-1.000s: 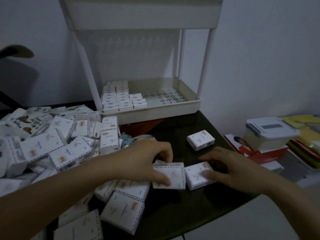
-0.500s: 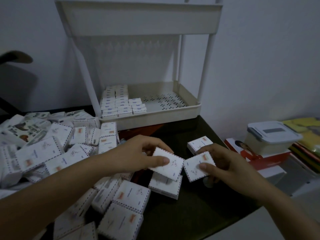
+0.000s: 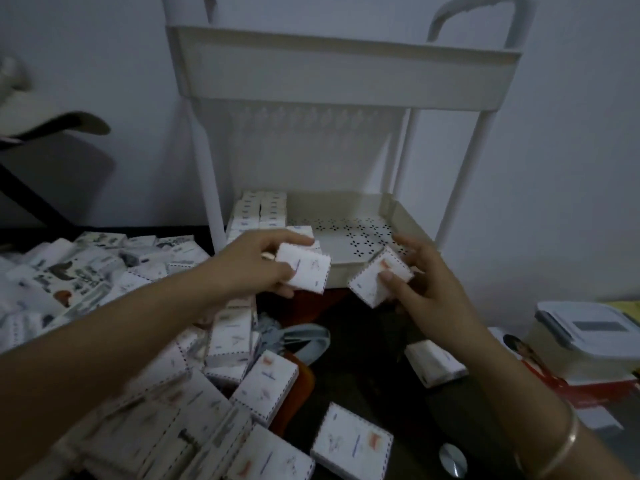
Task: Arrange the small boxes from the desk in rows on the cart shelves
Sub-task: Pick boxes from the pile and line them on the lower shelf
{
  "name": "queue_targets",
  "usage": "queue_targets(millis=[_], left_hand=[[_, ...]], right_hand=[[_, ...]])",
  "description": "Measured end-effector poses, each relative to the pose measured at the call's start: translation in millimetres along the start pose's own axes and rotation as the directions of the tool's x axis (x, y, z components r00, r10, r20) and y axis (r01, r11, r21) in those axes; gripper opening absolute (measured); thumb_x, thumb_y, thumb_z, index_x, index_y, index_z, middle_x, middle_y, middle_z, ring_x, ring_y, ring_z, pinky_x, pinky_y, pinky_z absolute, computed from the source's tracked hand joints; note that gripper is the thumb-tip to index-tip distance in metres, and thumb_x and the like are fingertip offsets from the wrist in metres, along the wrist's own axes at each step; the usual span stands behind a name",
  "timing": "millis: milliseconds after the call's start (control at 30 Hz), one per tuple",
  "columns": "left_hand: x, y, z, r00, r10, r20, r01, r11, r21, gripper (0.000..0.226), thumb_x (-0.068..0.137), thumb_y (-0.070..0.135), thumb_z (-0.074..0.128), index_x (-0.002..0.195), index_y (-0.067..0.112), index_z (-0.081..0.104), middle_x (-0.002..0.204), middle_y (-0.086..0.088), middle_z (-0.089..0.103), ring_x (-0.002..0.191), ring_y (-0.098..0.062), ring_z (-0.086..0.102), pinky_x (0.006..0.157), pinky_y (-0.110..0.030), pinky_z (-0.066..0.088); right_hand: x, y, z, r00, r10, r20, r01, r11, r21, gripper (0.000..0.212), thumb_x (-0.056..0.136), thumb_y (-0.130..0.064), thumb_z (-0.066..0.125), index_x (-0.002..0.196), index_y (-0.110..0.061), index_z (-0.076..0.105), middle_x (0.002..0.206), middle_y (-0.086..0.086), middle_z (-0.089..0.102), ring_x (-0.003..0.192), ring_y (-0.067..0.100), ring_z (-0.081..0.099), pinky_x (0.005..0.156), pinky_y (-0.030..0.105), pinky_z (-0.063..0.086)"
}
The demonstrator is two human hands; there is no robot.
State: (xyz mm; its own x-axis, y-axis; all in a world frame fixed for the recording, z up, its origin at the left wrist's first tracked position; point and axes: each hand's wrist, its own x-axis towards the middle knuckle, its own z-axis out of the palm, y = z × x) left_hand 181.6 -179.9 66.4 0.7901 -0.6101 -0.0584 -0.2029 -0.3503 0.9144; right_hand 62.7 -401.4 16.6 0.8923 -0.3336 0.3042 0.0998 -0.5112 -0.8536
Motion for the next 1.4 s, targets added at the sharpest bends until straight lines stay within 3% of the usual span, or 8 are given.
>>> queue_targets(millis=[100, 200, 333, 667, 867, 1067, 1200, 1400], left_hand=[[33, 12, -19, 0.978, 0.126, -0.165, -0.097, 0.98, 0.173, 0.054, 0.089, 0.005, 0.065, 0.135, 0.028, 0.049, 0.117, 0.003, 0.059, 0.09, -0.008, 0.064, 0.066, -0.018, 0.056], [76, 18, -32, 0.868, 0.349, -0.355, -0.207, 0.901, 0.381, 0.041, 0.082, 0.018, 0.074, 0.118, 0.017, 0.054, 0.108, 0.003, 0.065, 0.09, -0.009, 0.061, 0.07, -0.022, 0.052], [130, 9, -32, 0.855, 0.49, -0.171, -0.269, 0.7, 0.662, 0.029, 0.085, 0.016, 0.07, 0.111, 0.017, 0.059, 0.108, -0.007, 0.069, 0.095, -0.024, 0.065, 0.083, -0.04, 0.054], [159, -31, -30, 0.93, 0.361, -0.071, -0.179, 0.613, 0.769, 0.039, 0.087, 0.023, 0.066, 0.124, 0.023, 0.054, 0.117, 0.002, 0.064, 0.103, -0.018, 0.059, 0.078, -0.023, 0.038], [157, -39, -24, 0.934, 0.355, -0.049, -0.167, 0.553, 0.816, 0.026, 0.092, 0.022, 0.06, 0.118, 0.024, 0.065, 0.114, -0.007, 0.057, 0.104, -0.024, 0.055, 0.083, -0.028, 0.04], [147, -35, -30, 0.963, 0.264, 0.048, -0.157, 0.408, 0.899, 0.057, 0.087, 0.004, 0.053, 0.135, 0.034, 0.055, 0.125, -0.009, 0.049, 0.119, -0.027, 0.042, 0.092, -0.03, 0.037], [132, -28, -31, 0.992, 0.036, 0.122, -0.125, 0.119, 0.985, 0.073, 0.091, 0.016, 0.046, 0.152, 0.041, 0.015, 0.14, -0.011, 0.029, 0.131, -0.032, 0.021, 0.108, -0.039, 0.02], [125, -26, -30, 0.994, -0.048, 0.102, -0.095, 0.127, 0.987, 0.079, 0.089, 0.015, 0.045, 0.153, 0.041, 0.005, 0.141, -0.011, 0.025, 0.132, -0.032, 0.018, 0.113, -0.042, 0.014]], right_hand=[[38, 4, 12, 0.998, -0.014, -0.057, 0.013, 1.0, -0.014, 0.027, 0.087, -0.03, 0.067, 0.109, -0.029, 0.051, 0.103, -0.013, 0.061, 0.092, 0.01, 0.064, 0.075, 0.036, 0.058], [66, 7, 26, 0.991, -0.061, -0.116, 0.059, 0.998, -0.025, 0.023, 0.085, -0.032, 0.071, 0.096, -0.028, 0.051, 0.095, -0.009, 0.062, 0.085, 0.013, 0.064, 0.073, 0.044, 0.057], [84, 18, 37, 0.992, -0.053, -0.114, 0.052, 0.999, -0.015, 0.024, 0.085, -0.034, 0.071, 0.098, -0.025, 0.052, 0.097, -0.009, 0.063, 0.087, 0.012, 0.064, 0.077, 0.045, 0.056], [108, 35, 36, 0.981, -0.07, -0.183, 0.063, 0.997, -0.041, 0.022, 0.087, -0.032, 0.068, 0.101, -0.027, 0.052, 0.099, -0.012, 0.06, 0.092, 0.007, 0.06, 0.068, 0.027, 0.053], [150, 25, 59, 0.957, -0.081, -0.277, 0.089, 0.996, 0.014, 0.029, 0.087, -0.027, 0.071, 0.101, -0.034, 0.046, 0.101, -0.007, 0.062, 0.087, 0.01, 0.064, 0.073, 0.038, 0.058], [199, 25, 82, 0.89, -0.264, -0.371, 0.199, 0.958, -0.204, 0.02, 0.088, -0.025, 0.067, 0.102, -0.026, 0.053, 0.102, -0.003, 0.062, 0.083, 0.015, 0.063, 0.07, 0.042, 0.057], [214, 36, 98, 0.911, -0.38, -0.158, 0.301, 0.877, -0.375, 0.017, 0.088, -0.024, 0.066, 0.103, -0.019, 0.061, 0.101, 0.001, 0.065, 0.081, 0.019, 0.064, 0.069, 0.04, 0.055], [214, 33, 102, 0.974, -0.151, 0.171, 0.188, 0.954, -0.232, 0.016, 0.091, -0.013, 0.062, 0.105, -0.022, 0.06, 0.105, -0.007, 0.059, 0.083, 0.015, 0.063, 0.076, 0.034, 0.055]])
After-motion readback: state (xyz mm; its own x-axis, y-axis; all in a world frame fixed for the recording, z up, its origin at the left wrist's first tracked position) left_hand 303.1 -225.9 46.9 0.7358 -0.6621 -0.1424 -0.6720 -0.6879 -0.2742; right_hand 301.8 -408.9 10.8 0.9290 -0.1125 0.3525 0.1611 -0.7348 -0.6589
